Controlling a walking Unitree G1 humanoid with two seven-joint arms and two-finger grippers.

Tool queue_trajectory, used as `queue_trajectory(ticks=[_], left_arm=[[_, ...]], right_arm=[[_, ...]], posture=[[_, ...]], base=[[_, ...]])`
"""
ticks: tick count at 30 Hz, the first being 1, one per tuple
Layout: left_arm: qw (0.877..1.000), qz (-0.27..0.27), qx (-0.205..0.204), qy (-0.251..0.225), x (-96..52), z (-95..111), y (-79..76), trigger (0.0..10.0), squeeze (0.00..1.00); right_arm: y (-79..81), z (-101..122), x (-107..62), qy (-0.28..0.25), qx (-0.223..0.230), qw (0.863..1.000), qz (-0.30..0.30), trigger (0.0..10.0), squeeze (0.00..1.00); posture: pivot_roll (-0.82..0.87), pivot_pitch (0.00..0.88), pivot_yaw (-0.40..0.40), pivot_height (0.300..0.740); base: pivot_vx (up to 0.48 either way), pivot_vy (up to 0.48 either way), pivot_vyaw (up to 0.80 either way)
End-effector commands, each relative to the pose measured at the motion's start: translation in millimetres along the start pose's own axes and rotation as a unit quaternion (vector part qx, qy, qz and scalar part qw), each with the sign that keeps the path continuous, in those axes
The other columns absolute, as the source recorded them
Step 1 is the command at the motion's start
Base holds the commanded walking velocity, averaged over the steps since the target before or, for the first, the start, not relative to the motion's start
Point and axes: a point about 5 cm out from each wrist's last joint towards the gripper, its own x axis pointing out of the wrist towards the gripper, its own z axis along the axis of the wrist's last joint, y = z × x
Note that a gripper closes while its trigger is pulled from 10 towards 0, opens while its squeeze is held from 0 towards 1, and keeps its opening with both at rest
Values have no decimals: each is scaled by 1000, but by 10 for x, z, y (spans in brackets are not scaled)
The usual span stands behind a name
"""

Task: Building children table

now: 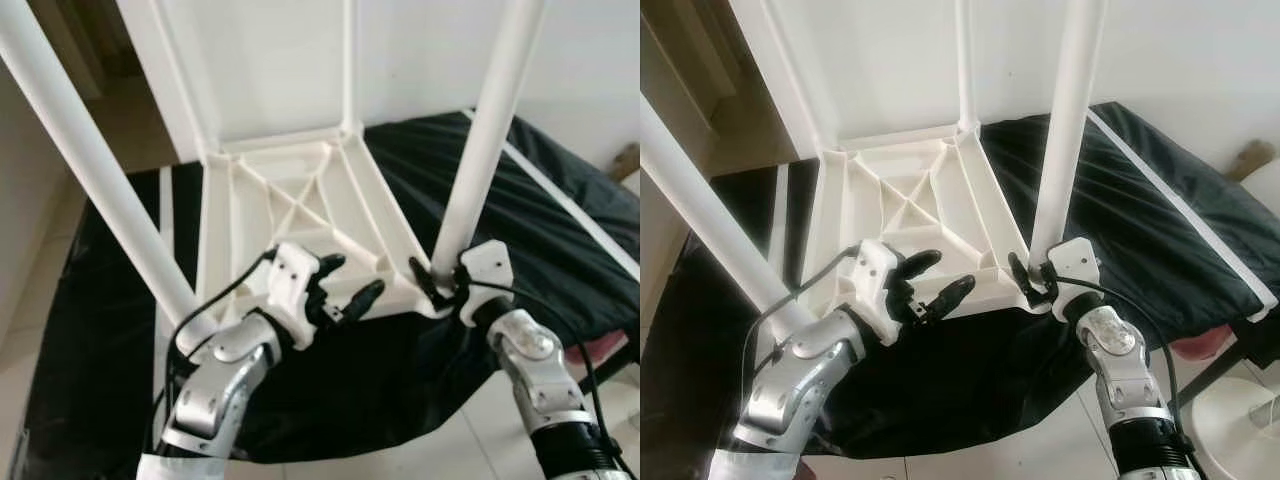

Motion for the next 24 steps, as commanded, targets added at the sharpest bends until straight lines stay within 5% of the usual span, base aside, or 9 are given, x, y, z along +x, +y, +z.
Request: queue_trajectory(ticks=[1,2,10,11,12,13,19,20,24], left_arm=[[1000,1,5,8,17,-9,8,10000,0],[1000,-2,5,7,24,-1,-2,10000,0],[1000,4,-7,-7,33,23,-31,10000,0],[1000,6,-9,-6,33,18,-30,10000,0],[1000,7,-9,-6,33,16,-29,10000,0],[1000,11,-8,-7,34,12,-24,10000,0],[1000,21,-11,-6,42,1,-9,10000,0],[1000,24,-8,-6,59,8,11,10000,0],[1000,20,-8,-3,68,14,20,10000,0]], right_arm=[[5,-4,21,-2,-5,1000,8,784,0],[9,-20,28,0,-3,1000,12,0,0],[48,-98,-18,12,18,1000,9,0,0],[41,-104,-19,18,22,1000,-2,2392,0],[36,-110,-18,22,24,999,-9,2392,0],[31,-114,-12,31,32,999,-23,10000,0],[31,-103,8,42,46,996,-67,10000,0],[161,-91,35,61,73,989,-111,10000,0],[229,-86,41,72,87,983,-145,10000,0]], posture=[[-9,0,34,740],[-9,0,34,740],[0,0,11,740],[0,0,11,740],[0,0,11,740],[-2,0,7,740],[-4,0,7,740],[4,0,5,740],[8,0,5,740]], base=[[0,0,0],[0,0,0],[0,0,0],[0,0,0],[0,0,0],[0,0,0],[0,0,0],[0,0,0],[0,0,0]])
